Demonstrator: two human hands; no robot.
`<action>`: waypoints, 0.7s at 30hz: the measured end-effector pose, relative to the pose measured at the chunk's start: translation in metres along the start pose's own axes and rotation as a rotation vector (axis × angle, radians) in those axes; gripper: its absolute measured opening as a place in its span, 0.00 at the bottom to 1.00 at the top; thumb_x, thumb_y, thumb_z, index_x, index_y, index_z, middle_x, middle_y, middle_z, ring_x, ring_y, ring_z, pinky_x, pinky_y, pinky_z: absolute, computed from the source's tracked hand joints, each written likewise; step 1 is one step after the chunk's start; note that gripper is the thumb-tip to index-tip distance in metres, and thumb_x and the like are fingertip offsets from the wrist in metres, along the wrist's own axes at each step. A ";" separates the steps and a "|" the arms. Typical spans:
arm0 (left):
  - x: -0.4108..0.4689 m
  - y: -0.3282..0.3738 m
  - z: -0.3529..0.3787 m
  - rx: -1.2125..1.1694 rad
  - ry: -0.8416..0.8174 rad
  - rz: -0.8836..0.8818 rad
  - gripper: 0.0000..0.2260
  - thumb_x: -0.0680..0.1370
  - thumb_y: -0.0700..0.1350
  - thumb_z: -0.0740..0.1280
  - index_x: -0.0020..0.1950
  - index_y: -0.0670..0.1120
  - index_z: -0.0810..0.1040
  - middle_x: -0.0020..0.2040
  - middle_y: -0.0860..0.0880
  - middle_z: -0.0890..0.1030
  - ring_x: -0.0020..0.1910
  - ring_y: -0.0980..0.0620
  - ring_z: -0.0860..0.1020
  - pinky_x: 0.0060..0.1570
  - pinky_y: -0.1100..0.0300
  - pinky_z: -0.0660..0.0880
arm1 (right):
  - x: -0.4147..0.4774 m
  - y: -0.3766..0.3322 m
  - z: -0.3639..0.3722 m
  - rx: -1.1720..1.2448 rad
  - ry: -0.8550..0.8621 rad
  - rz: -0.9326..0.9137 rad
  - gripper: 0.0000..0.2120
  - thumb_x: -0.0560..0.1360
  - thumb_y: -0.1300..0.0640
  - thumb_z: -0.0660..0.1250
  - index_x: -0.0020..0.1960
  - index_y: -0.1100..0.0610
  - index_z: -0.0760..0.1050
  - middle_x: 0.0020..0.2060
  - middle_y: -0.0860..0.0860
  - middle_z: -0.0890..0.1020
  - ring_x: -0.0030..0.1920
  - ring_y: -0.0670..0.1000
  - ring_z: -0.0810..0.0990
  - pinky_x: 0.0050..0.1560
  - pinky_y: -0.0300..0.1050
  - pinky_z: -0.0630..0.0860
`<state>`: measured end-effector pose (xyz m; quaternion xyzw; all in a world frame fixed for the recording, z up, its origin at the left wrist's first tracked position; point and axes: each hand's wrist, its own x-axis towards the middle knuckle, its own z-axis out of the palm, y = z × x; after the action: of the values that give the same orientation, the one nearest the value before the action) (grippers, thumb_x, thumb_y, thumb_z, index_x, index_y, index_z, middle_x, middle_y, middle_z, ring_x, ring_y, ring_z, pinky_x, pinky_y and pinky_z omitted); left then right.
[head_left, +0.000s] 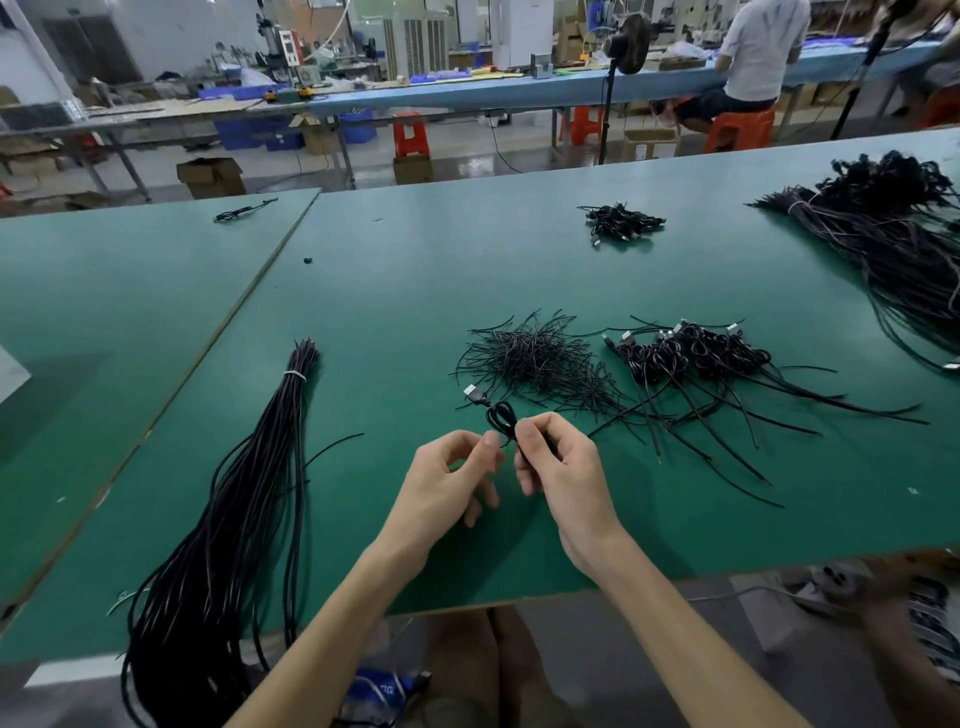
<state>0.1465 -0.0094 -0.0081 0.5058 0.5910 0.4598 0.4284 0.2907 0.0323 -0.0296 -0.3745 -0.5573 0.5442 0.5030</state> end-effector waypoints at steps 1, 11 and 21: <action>0.001 0.000 0.000 -0.030 -0.033 -0.005 0.18 0.83 0.55 0.65 0.49 0.39 0.80 0.37 0.45 0.81 0.31 0.48 0.77 0.27 0.59 0.71 | 0.000 0.000 0.000 -0.002 0.000 -0.003 0.12 0.84 0.52 0.65 0.45 0.57 0.76 0.31 0.48 0.78 0.29 0.48 0.71 0.33 0.38 0.72; 0.000 -0.003 0.000 -0.034 0.117 0.092 0.11 0.77 0.48 0.75 0.41 0.42 0.83 0.30 0.45 0.81 0.29 0.51 0.75 0.31 0.62 0.71 | -0.001 -0.001 0.002 -0.031 -0.009 0.031 0.11 0.81 0.54 0.69 0.45 0.61 0.78 0.31 0.48 0.78 0.31 0.45 0.74 0.30 0.39 0.71; -0.001 0.018 0.009 1.190 0.240 0.958 0.14 0.66 0.30 0.79 0.42 0.40 0.76 0.38 0.46 0.73 0.33 0.48 0.73 0.31 0.59 0.69 | 0.002 0.000 0.002 -0.083 0.073 0.044 0.17 0.83 0.51 0.67 0.38 0.57 0.76 0.25 0.49 0.75 0.25 0.46 0.69 0.26 0.39 0.66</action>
<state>0.1587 -0.0080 0.0076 0.7980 0.4979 0.2518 -0.2281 0.2888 0.0334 -0.0289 -0.4269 -0.5523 0.5177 0.4947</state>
